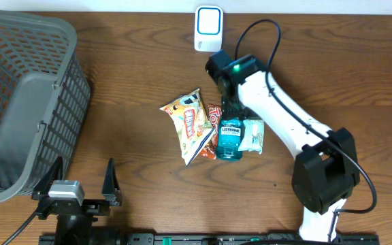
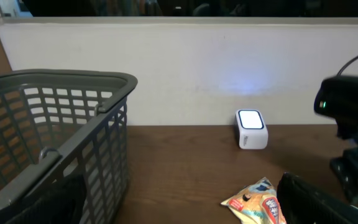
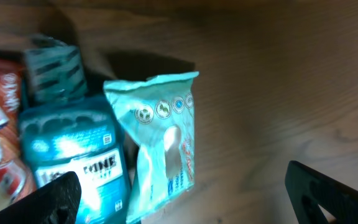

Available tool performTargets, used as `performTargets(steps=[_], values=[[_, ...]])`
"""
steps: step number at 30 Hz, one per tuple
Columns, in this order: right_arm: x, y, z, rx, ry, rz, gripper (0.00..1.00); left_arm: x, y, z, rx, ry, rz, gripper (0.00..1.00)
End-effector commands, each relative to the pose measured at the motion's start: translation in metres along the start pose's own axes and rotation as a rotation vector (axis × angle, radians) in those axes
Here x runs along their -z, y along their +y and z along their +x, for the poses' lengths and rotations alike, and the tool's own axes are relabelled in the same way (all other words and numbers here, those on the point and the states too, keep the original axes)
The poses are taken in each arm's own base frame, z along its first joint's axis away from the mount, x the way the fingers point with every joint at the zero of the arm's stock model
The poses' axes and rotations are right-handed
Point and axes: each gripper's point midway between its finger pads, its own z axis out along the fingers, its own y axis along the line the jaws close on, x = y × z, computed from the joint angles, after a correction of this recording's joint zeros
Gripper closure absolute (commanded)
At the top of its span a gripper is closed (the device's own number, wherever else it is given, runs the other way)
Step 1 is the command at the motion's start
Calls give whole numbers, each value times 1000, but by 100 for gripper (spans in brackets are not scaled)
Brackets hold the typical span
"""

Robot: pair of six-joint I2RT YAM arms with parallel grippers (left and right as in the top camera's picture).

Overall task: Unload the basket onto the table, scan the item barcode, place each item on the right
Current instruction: 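Reach the right gripper to the mint-green wipes pack and grasp it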

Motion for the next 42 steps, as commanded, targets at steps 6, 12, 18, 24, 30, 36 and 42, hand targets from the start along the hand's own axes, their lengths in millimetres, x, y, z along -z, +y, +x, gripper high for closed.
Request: performTargets(steps=[6,12,18,24,30,36,42], values=[[-46,-1,17,-32,-7,62,1,2,-2,-2,-9,-9,14,2],[-69,4,31,-30,7,52,3,2,-2,-2,-9,-9,14,2],[-88,2,45,9,21,64,12,2,-2,-2,-9,-9,14,2],[-97,1,49,64,17,68,31,2,-2,-2,-9,-9,14,2],[-97,-1,45,100,-4,84,59,2,-2,-2,-9,-9,14,2],[-96,3,43,125,-8,66,99,2,-2,-2,-9,-9,14,2],[-70,47,51,290,111,-276,99,2,-2,-2,-9,-9,13,2]])
